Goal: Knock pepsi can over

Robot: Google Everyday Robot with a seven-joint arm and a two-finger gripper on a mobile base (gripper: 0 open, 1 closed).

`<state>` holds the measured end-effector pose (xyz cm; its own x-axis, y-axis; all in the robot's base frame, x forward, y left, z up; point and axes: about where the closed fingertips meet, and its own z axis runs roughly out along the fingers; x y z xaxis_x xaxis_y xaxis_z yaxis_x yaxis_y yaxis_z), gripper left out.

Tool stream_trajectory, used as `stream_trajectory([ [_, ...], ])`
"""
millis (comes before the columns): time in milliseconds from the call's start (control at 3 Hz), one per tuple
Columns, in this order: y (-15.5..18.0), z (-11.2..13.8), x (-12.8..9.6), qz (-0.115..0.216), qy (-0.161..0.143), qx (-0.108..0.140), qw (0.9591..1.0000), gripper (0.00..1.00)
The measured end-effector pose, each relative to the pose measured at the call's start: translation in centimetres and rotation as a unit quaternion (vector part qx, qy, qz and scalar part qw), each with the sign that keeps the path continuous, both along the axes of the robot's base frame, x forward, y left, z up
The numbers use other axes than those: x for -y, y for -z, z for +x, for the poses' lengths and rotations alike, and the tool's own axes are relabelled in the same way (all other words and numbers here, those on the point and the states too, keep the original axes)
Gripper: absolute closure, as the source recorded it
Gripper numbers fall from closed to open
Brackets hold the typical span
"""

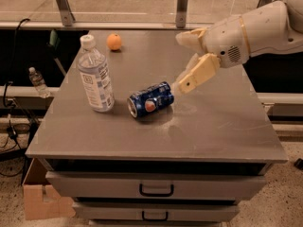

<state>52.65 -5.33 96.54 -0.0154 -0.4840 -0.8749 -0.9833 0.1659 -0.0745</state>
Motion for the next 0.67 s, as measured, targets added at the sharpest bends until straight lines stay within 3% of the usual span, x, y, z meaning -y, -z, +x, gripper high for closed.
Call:
stream_trajectory([
  [333,-0.82,2.05,5.23,-0.004,0.020,0.028,0.9994,0.00],
  [667,-1.71,2.33,5.32,-0.002,0.022,0.038,0.9991,0.00],
])
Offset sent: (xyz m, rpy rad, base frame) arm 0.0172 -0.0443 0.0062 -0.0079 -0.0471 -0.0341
